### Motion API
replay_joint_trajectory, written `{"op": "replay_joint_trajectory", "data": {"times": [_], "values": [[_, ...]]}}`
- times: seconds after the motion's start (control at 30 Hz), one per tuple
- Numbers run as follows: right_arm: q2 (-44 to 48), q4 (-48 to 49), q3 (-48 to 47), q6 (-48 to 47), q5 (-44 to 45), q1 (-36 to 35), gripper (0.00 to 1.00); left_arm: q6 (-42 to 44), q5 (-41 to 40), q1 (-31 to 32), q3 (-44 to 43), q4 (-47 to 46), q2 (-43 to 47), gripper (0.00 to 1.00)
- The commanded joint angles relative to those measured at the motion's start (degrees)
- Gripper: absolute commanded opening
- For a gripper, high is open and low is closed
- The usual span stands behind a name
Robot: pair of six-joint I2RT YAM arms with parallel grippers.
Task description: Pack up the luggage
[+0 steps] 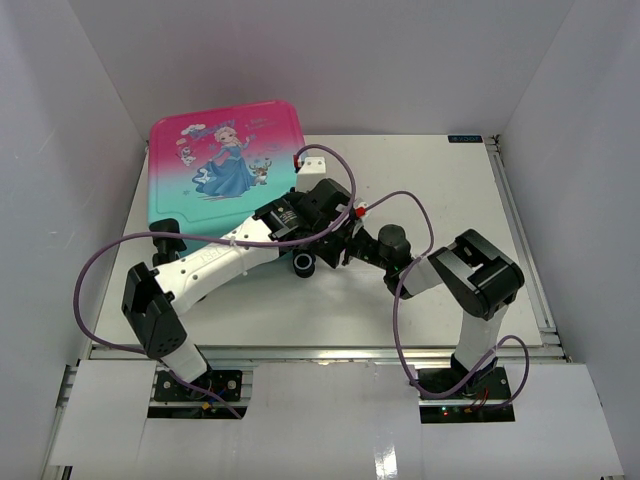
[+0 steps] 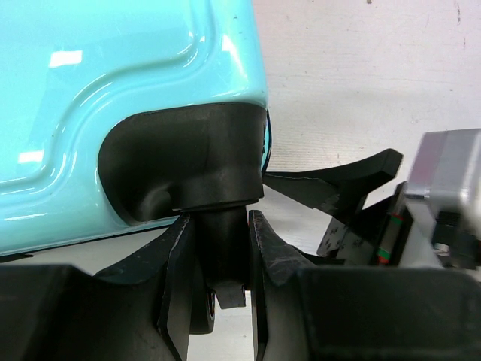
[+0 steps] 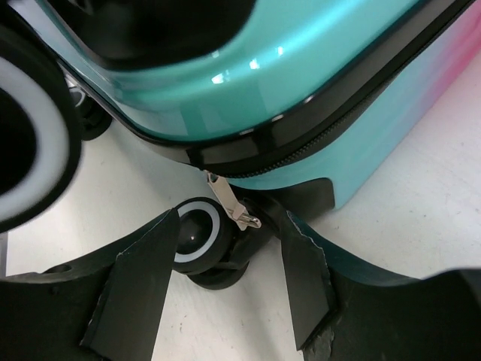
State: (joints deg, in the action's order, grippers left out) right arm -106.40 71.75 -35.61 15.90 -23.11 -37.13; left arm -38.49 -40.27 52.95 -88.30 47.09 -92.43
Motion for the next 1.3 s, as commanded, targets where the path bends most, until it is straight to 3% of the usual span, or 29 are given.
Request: {"op": "replay_joint_trajectory", "data": {"times": [0.0, 0.23, 0.4, 0.73, 0.9, 0.93, 1.03, 1.13, 1.27], "values": [[-1.27, 4.43, -3.51, -1.36, 3.27, -1.59, 0.62, 4.80, -2.73, 0.23, -0.95, -5.52, 7.42, 0.00], [-4.32, 5.90, -6.23, -2.12, 8.41, -3.14, 0.59, 5.28, -2.88, 0.23, 0.27, -6.69, 8.49, 0.00], [-6.79, 5.85, -7.86, -1.80, 9.25, -3.43, 0.52, 5.53, -2.66, 0.23, 0.46, -7.23, 8.84, 0.00], [-6.36, 13.48, -4.48, -3.07, 10.46, -4.35, 0.08, 5.61, -2.62, 0.23, 1.73, -8.07, 10.07, 0.00], [-5.76, 18.18, -2.30, -3.96, 8.16, -4.50, 0.10, 5.53, -2.68, 0.23, 2.37, -8.44, 10.91, 0.00], [-5.61, 19.75, -1.80, -3.81, 7.89, -4.45, 0.13, 5.53, -2.63, 0.23, 2.42, -8.49, 11.01, 0.00], [-5.03, 22.77, -0.41, -3.06, 7.53, -4.44, 0.44, 5.74, -2.62, 0.23, 2.31, -8.53, 11.01, 0.00], [-4.27, 20.34, -1.78, -3.16, 7.18, -4.44, 0.51, 6.14, -2.60, 0.23, 1.96, -8.60, 10.70, 0.00], [-4.17, 20.69, -2.01, -2.95, 7.47, -4.35, 0.54, 6.24, -2.72, 0.23, 2.00, -8.60, 10.79, 0.00]]}}
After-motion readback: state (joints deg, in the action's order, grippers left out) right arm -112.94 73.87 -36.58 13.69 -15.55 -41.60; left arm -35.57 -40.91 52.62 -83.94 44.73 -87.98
